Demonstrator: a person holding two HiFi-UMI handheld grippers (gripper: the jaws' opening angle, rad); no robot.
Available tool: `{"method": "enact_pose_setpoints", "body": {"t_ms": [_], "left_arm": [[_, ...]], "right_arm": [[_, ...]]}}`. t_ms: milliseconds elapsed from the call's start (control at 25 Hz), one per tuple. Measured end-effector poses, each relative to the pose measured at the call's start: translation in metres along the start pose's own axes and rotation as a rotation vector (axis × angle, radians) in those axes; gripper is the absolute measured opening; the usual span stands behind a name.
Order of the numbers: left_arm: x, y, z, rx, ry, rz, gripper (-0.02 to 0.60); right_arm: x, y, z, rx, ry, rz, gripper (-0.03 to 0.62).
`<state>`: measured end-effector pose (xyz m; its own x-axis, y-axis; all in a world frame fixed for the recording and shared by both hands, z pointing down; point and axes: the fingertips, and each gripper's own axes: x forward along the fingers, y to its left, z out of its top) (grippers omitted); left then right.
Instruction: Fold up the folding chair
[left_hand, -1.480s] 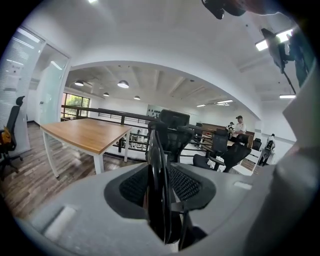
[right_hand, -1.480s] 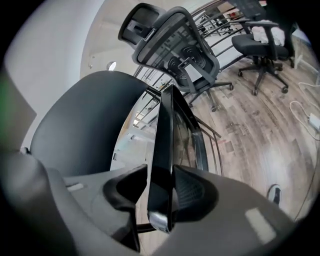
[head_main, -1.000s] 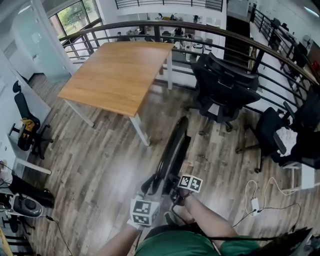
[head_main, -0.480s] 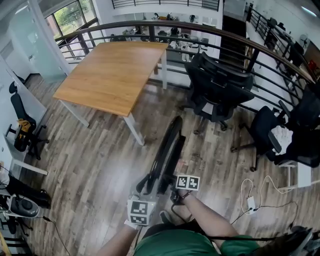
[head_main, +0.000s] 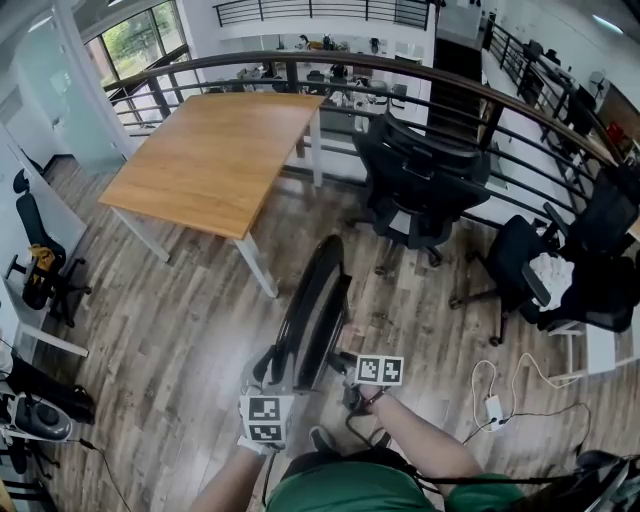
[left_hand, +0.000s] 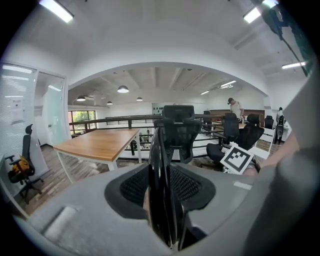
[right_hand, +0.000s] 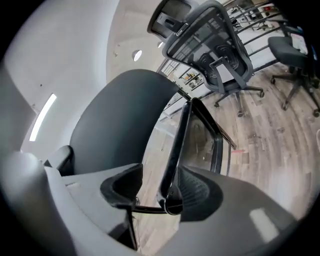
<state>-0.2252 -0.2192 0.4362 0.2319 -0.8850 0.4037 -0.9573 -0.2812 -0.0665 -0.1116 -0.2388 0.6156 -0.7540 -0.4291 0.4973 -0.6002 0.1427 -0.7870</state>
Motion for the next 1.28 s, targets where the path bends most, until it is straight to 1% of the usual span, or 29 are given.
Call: {"method": "enact_pose_setpoints", "body": {"t_ms": [120,280,360,440,560,760,880,1000,1280], "left_arm": [[-0.001,0.001,-0.001,0.0,0.0,0.013,0.132],[-0.001,-0.003,-0.005,-0.002,-0.008,0.024,0.132],[-0.002,-0.007,-0.006,-0.001,-0.008,0.027,0.132],[-0.004,-0.013,-0.004,-0.004,-0.014,0.031,0.132],[-0.005,-0.02,-0.002,-0.004,-0.024,0.036,0.132],[-0.006,-0.032,-0.001,0.014,-0.029,0.032,0.133],[-0.006,-0.036,0.003,0.04,-0.025,0.051,0.133],[-0.006,-0.035,0.002,0.03,-0.02,0.065,0.134],[-0.008,-0.024,0.0,0.002,-0.027,0.082,0.135]], "right_arm": [[-0.021,0.013,0.007,-0.033,-0.018,0.036,0.18],[-0.054,0.026,0.018,-0.08,-0.05,0.057,0.107],[-0.071,0.034,0.024,-0.107,-0.076,0.063,0.089],[-0.087,0.045,0.031,-0.157,-0.105,0.069,0.056],[-0.107,0.067,0.043,-0.272,-0.151,0.064,0.009],[-0.133,0.105,0.054,-0.455,-0.248,0.065,0.005],[-0.145,0.123,0.058,-0.544,-0.292,0.075,0.005],[-0.157,0.137,0.059,-0.622,-0.326,0.068,0.005],[-0.188,0.173,0.073,-0.767,-0.43,0.058,0.003]]}}
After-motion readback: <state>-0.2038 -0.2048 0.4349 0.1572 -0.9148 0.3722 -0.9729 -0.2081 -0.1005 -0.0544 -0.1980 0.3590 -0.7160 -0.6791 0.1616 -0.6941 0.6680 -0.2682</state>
